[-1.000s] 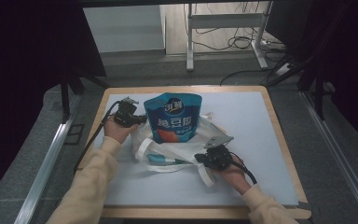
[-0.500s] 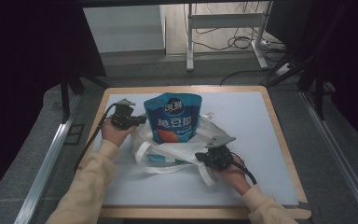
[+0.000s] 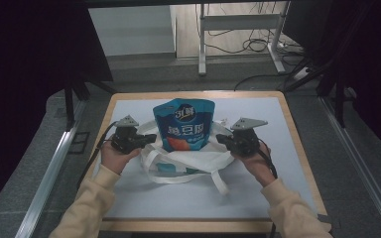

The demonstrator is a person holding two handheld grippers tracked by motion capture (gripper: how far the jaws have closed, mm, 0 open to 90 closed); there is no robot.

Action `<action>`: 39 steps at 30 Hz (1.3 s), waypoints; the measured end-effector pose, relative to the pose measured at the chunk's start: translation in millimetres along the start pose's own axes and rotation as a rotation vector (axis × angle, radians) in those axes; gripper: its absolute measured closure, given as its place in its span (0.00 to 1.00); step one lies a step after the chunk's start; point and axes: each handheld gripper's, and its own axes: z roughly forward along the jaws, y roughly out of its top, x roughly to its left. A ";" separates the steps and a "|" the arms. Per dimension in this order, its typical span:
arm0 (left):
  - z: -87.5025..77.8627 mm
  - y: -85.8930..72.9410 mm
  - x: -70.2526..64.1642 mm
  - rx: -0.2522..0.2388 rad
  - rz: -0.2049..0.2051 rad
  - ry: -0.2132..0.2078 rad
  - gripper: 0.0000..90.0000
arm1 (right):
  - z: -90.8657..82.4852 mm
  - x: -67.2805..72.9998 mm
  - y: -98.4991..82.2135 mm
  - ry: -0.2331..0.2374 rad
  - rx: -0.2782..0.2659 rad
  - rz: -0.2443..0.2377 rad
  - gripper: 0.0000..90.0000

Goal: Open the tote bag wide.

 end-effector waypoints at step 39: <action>13.7 -50.6 -6.6 0.053 -0.035 -0.051 1.00 | 49.1 -61.0 -1.3 -0.130 0.116 0.136 0.99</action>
